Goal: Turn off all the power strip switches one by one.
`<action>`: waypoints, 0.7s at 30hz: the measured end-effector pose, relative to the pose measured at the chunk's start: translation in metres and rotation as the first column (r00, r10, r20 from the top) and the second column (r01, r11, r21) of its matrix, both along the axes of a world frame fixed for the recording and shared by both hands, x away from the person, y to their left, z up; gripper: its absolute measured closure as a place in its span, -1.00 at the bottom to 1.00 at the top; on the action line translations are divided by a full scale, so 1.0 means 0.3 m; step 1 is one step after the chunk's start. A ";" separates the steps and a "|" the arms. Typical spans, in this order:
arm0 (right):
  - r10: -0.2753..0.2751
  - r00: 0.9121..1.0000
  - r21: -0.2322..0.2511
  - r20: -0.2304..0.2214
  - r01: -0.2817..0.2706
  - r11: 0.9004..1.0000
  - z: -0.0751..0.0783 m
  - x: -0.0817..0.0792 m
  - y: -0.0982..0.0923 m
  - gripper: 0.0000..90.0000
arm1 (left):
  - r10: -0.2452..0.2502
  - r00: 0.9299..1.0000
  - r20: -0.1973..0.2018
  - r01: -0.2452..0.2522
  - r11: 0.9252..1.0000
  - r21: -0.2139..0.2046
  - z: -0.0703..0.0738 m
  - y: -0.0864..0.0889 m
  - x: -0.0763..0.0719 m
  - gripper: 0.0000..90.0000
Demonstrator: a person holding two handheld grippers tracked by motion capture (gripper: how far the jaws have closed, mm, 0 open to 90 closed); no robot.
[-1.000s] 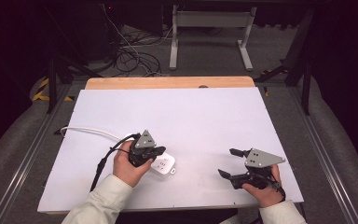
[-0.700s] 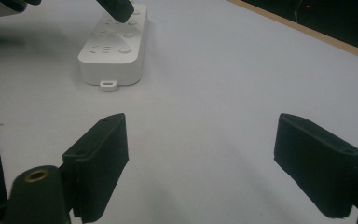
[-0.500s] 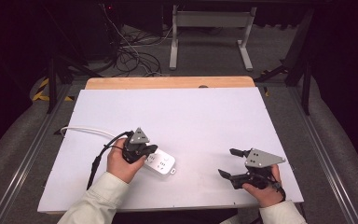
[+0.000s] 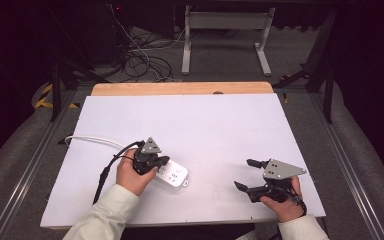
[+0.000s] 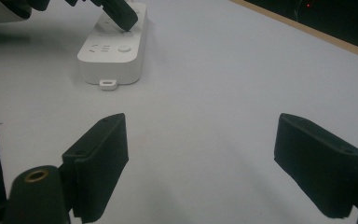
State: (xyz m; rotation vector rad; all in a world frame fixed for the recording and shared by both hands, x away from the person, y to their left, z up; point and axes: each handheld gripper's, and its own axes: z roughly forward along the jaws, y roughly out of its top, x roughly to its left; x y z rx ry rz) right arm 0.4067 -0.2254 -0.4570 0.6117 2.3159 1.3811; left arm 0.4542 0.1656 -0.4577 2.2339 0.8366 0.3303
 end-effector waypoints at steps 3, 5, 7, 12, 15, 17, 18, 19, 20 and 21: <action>0.000 1.000 0.000 0.000 0.000 1.000 0.000 0.000 0.000 -0.59 | 0.002 1.000 0.000 -0.002 1.000 -0.006 -0.001 0.000 0.001 1.00; 0.000 1.000 -0.001 0.001 0.000 1.000 0.000 0.000 0.001 -0.59 | 0.002 1.000 -0.002 -0.002 1.000 -0.007 -0.003 0.000 0.002 1.00; -0.001 1.000 -0.001 0.000 0.001 1.000 0.000 0.000 0.001 -0.59 | -0.001 1.000 -0.004 0.001 1.000 -0.007 -0.005 0.001 0.004 1.00; 0.000 1.000 -0.001 0.000 0.000 1.000 0.000 -0.001 0.001 -0.60 | 0.004 1.000 -0.004 -0.004 1.000 -0.006 -0.008 0.001 0.005 1.00; 0.000 1.000 -0.001 0.000 0.000 1.000 0.000 0.000 0.001 -0.59 | 0.000 1.000 -0.004 0.000 1.000 -0.007 -0.010 0.002 0.006 1.00; -0.001 1.000 -0.001 0.000 0.001 1.000 0.000 0.000 0.001 -0.59 | 0.004 1.000 -0.005 -0.004 1.000 -0.007 -0.012 0.000 0.005 1.00; 0.000 1.000 -0.001 -0.001 0.000 1.000 -0.001 -0.001 0.002 -0.60 | 0.002 1.000 0.000 -0.002 1.000 -0.004 -0.012 -0.003 0.005 1.00; 0.000 1.000 0.000 -0.002 0.000 1.000 -0.001 -0.001 0.002 -0.60 | 0.002 1.000 0.000 -0.002 1.000 -0.004 -0.012 -0.003 0.005 1.00; 0.000 1.000 0.000 -0.002 0.000 1.000 -0.001 -0.001 0.002 -0.60 | 0.002 1.000 0.001 -0.002 1.000 -0.004 -0.013 -0.003 0.005 1.00; 0.000 1.000 0.000 -0.002 0.000 1.000 -0.001 -0.001 0.002 -0.60 | 0.002 1.000 0.003 -0.002 1.000 -0.004 -0.013 -0.004 0.006 1.00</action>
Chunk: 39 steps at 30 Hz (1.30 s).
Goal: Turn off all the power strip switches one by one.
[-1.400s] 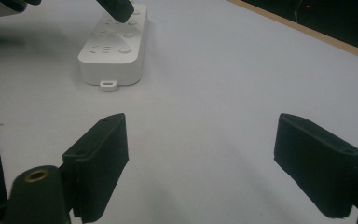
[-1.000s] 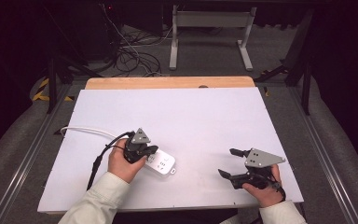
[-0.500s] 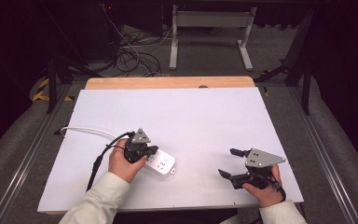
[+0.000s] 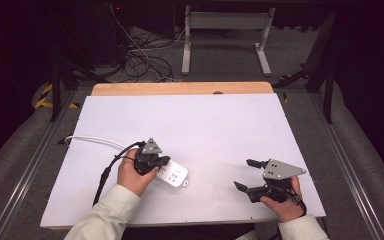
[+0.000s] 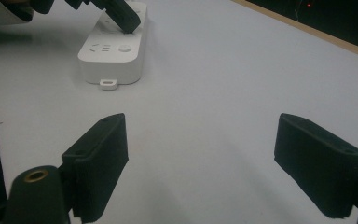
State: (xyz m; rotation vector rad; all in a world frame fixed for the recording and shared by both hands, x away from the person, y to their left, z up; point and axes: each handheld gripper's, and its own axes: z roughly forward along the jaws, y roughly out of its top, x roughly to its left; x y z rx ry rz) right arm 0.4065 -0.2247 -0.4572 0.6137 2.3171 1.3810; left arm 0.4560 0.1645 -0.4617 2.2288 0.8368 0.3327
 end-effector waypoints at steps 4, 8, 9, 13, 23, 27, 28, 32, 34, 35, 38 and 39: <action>0.000 1.000 -0.002 -0.001 0.000 1.000 -0.001 0.000 0.001 -0.60 | 0.002 1.000 0.003 -0.002 1.000 0.003 0.000 -0.004 -0.001 1.00; -0.001 1.000 -0.002 -0.002 0.001 1.000 -0.001 0.001 0.001 -0.60 | -0.003 1.000 0.009 0.002 1.000 0.010 0.000 -0.006 -0.002 1.00; -0.001 1.000 -0.002 -0.002 0.001 1.000 -0.001 0.001 0.001 -0.60 | -0.002 1.000 0.012 0.002 1.000 0.014 0.001 -0.006 -0.002 1.00; 0.001 1.000 -0.005 -0.003 -0.001 1.000 -0.001 0.000 0.002 -0.60 | -0.003 1.000 0.016 0.003 1.000 0.017 0.000 -0.007 -0.003 1.00; -0.001 1.000 -0.005 -0.005 0.001 1.000 -0.001 -0.001 0.003 -0.60 | 0.002 1.000 0.021 -0.003 1.000 0.028 0.001 -0.015 -0.009 1.00; -0.001 1.000 -0.009 -0.002 0.001 1.000 -0.001 -0.001 0.003 -0.60 | 0.002 1.000 0.028 -0.003 0.999 0.036 0.001 -0.017 -0.010 1.00; 0.000 1.000 -0.007 -0.004 0.000 1.000 -0.001 -0.001 0.004 -0.60 | 0.003 1.000 0.028 -0.004 0.999 0.035 0.000 -0.017 -0.009 1.00; 0.001 1.000 -0.008 -0.002 -0.001 1.000 -0.002 0.000 0.005 -0.60 | 0.006 1.000 0.027 -0.007 0.999 0.036 0.000 -0.018 -0.009 1.00; 0.001 1.000 -0.009 -0.003 -0.001 1.000 -0.002 -0.001 0.005 -0.60 | 0.004 1.000 0.025 -0.005 0.999 0.036 0.001 -0.017 -0.008 1.00; 0.000 1.000 -0.009 -0.002 0.000 1.000 -0.002 -0.001 0.004 -0.60 | 0.003 1.000 0.024 -0.004 0.999 0.037 0.001 -0.017 -0.008 1.00; 0.001 1.000 -0.010 -0.003 -0.001 1.000 -0.002 0.000 0.004 -0.60 | 0.002 1.000 0.024 -0.003 0.999 0.039 0.001 -0.020 -0.008 1.00; 0.001 1.000 -0.009 -0.004 -0.001 1.000 -0.003 0.000 0.005 -0.60 | 0.005 1.000 0.023 -0.006 0.999 0.039 0.001 -0.019 -0.009 1.00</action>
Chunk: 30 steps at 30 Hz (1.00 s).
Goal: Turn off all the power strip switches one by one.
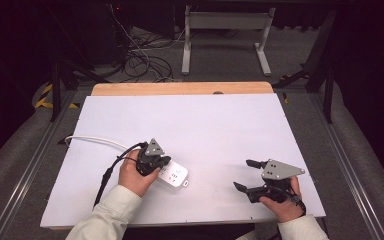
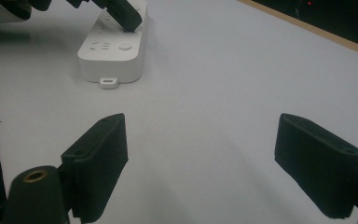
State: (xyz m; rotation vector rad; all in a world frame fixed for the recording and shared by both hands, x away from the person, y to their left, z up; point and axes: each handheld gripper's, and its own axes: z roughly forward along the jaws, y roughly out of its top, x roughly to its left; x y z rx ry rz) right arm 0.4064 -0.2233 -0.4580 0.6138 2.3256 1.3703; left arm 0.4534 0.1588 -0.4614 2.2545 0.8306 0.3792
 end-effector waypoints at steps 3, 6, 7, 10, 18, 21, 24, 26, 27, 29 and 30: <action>0.000 1.000 -0.001 -0.002 0.000 1.000 0.000 0.000 0.001 -0.60 | 0.003 1.000 0.000 -0.003 1.000 -0.004 -0.001 0.001 0.000 1.00; 0.001 1.000 -0.002 0.000 -0.001 1.000 -0.001 0.001 0.000 -0.60 | 0.005 1.000 0.000 -0.005 1.000 -0.002 -0.002 0.001 0.000 1.00; 0.000 1.000 -0.002 0.000 0.000 1.000 -0.002 0.000 0.001 -0.60 | 0.007 1.000 0.001 -0.007 1.000 -0.003 -0.002 0.000 0.000 1.00; 0.001 1.000 -0.002 0.000 -0.001 1.000 -0.002 0.000 0.002 -0.60 | 0.008 1.000 0.000 -0.008 1.000 0.000 -0.003 -0.002 0.000 1.00; 0.002 1.000 -0.005 -0.004 -0.002 1.000 -0.003 0.003 0.001 -0.60 | 0.030 0.998 0.063 -0.026 0.998 -0.057 0.041 0.011 -0.019 1.00; 0.002 1.000 -0.005 -0.005 -0.002 1.000 -0.004 0.003 -0.001 -0.60 | 0.025 0.996 0.080 -0.018 0.996 -0.087 0.082 0.027 -0.029 1.00; 0.002 1.000 -0.003 -0.005 -0.002 1.000 -0.006 0.007 -0.002 -0.60 | 0.020 0.996 0.090 -0.010 0.994 -0.104 0.109 0.050 -0.035 1.00; 0.003 1.000 -0.005 -0.006 -0.003 1.000 -0.006 0.006 -0.001 -0.60 | 0.027 0.996 0.088 -0.018 0.995 -0.098 0.106 0.058 -0.031 1.00; 0.002 1.000 -0.003 -0.006 -0.002 1.000 -0.005 0.003 0.000 -0.60 | 0.028 0.997 0.077 -0.020 0.995 -0.100 0.102 0.060 -0.028 1.00; 0.002 1.000 -0.003 -0.005 -0.002 1.000 -0.004 0.002 -0.001 -0.60 | 0.028 0.997 0.068 -0.021 0.995 -0.093 0.094 0.064 -0.022 1.00; 0.001 1.000 -0.003 -0.003 -0.001 1.000 -0.003 0.002 -0.002 -0.60 | 0.029 0.997 0.067 -0.023 0.996 -0.082 0.093 0.066 -0.020 1.00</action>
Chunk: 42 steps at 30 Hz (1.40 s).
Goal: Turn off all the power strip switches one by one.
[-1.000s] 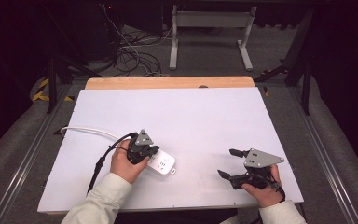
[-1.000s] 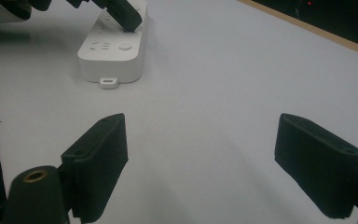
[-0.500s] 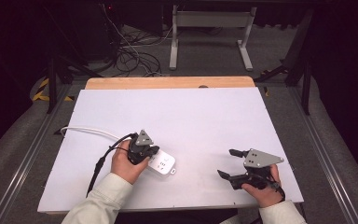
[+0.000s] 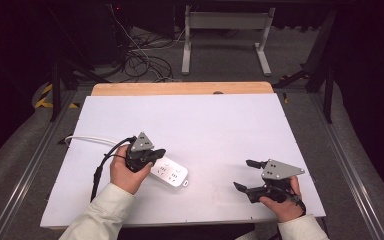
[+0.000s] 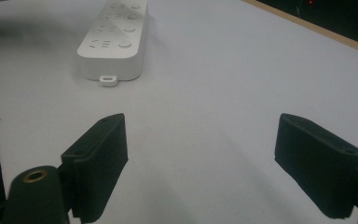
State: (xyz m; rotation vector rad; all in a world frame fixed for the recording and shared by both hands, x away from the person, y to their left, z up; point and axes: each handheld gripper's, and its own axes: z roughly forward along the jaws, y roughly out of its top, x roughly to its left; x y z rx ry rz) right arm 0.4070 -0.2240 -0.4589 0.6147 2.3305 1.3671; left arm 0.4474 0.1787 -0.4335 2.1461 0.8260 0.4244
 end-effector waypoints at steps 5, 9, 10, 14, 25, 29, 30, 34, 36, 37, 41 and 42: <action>0.001 1.000 0.001 -0.002 -0.001 1.000 -0.001 0.001 0.001 -0.60 | 0.032 0.999 -0.011 -0.032 0.999 0.003 -0.005 0.030 0.012 1.00; 0.000 1.000 0.005 -0.001 0.000 1.000 -0.001 0.001 -0.002 -0.60 | 0.056 0.998 -0.032 -0.057 0.998 -0.013 -0.016 0.068 0.028 1.00; -0.001 1.000 0.005 -0.002 0.001 1.000 -0.001 0.002 -0.002 -0.60 | 0.067 0.997 -0.031 -0.067 0.998 -0.011 -0.018 0.075 0.031 1.00; 0.001 1.000 0.002 -0.002 -0.001 1.000 -0.001 0.001 0.000 -0.60 | 0.067 0.996 -0.051 -0.069 0.997 -0.021 -0.032 0.089 0.041 1.00; 0.001 1.000 0.004 -0.003 -0.001 1.000 -0.001 0.002 -0.001 -0.61 | 0.057 0.994 -0.090 -0.059 0.998 -0.024 -0.073 0.094 0.065 1.00; 0.001 1.000 0.003 -0.003 -0.001 1.000 -0.001 0.001 -0.001 -0.61 | 0.051 0.994 -0.091 -0.053 0.998 -0.019 -0.080 0.085 0.066 1.00; 0.001 1.000 0.003 -0.003 -0.001 1.000 -0.001 0.001 -0.001 -0.61 | 0.049 0.994 -0.094 -0.050 0.999 -0.015 -0.082 0.084 0.066 1.00; 0.002 1.000 0.001 -0.003 -0.002 1.000 -0.001 0.002 -0.001 -0.61 | 0.049 0.994 -0.095 -0.050 0.999 -0.010 -0.089 0.078 0.068 1.00; 0.001 1.000 -0.001 -0.002 -0.001 1.000 -0.001 0.001 -0.001 -0.61 | 0.042 0.994 -0.103 -0.043 0.999 -0.010 -0.091 0.074 0.069 1.00; 0.002 1.000 0.000 -0.002 -0.002 1.000 -0.002 0.002 -0.001 -0.61 | 0.044 0.994 -0.096 -0.045 0.999 -0.005 -0.091 0.073 0.069 1.00; 0.002 1.000 0.000 -0.002 -0.002 1.000 -0.002 0.002 -0.001 -0.61 | 0.050 0.994 -0.097 -0.050 0.999 -0.004 -0.093 0.070 0.067 1.00; 0.002 1.000 -0.001 -0.002 -0.002 1.000 -0.002 0.001 -0.001 -0.61 | 0.054 0.994 -0.096 -0.054 0.999 -0.002 -0.093 0.069 0.067 1.00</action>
